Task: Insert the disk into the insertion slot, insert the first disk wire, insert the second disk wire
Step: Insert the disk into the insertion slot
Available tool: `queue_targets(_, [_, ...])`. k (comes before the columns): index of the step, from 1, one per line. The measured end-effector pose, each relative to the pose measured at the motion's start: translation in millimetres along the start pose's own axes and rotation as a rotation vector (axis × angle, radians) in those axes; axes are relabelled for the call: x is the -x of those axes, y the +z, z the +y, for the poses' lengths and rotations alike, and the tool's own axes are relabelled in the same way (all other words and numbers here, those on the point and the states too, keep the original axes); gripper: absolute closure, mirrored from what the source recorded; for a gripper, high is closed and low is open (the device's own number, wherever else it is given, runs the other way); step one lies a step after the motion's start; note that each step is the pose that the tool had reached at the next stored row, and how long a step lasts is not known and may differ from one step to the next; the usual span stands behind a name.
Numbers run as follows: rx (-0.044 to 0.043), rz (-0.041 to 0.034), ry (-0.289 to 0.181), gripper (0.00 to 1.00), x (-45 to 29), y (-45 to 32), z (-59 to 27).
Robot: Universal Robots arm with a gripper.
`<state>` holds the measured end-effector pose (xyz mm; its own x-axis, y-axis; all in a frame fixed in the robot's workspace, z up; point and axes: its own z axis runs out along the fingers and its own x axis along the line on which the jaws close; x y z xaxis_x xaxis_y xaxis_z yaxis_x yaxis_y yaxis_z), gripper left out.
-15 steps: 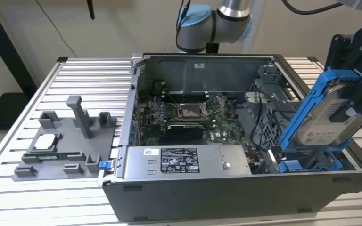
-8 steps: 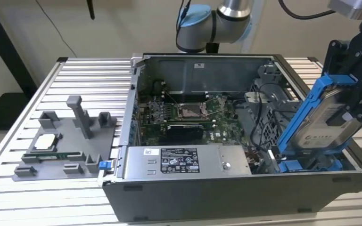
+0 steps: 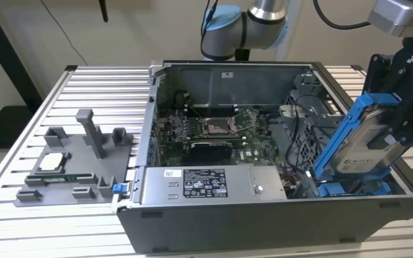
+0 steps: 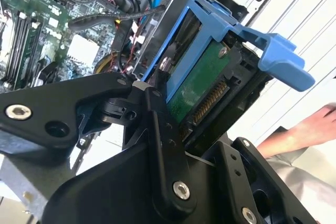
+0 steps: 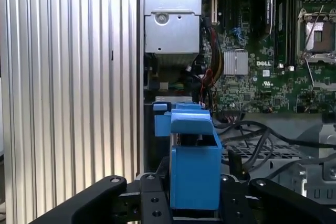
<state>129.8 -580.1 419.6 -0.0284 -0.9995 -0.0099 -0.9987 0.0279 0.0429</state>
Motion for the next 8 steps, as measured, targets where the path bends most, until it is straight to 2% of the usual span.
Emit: queue_targets(8, [0.0004,-0.014,0.001,1.0,-0.1,7.8,-1.8])
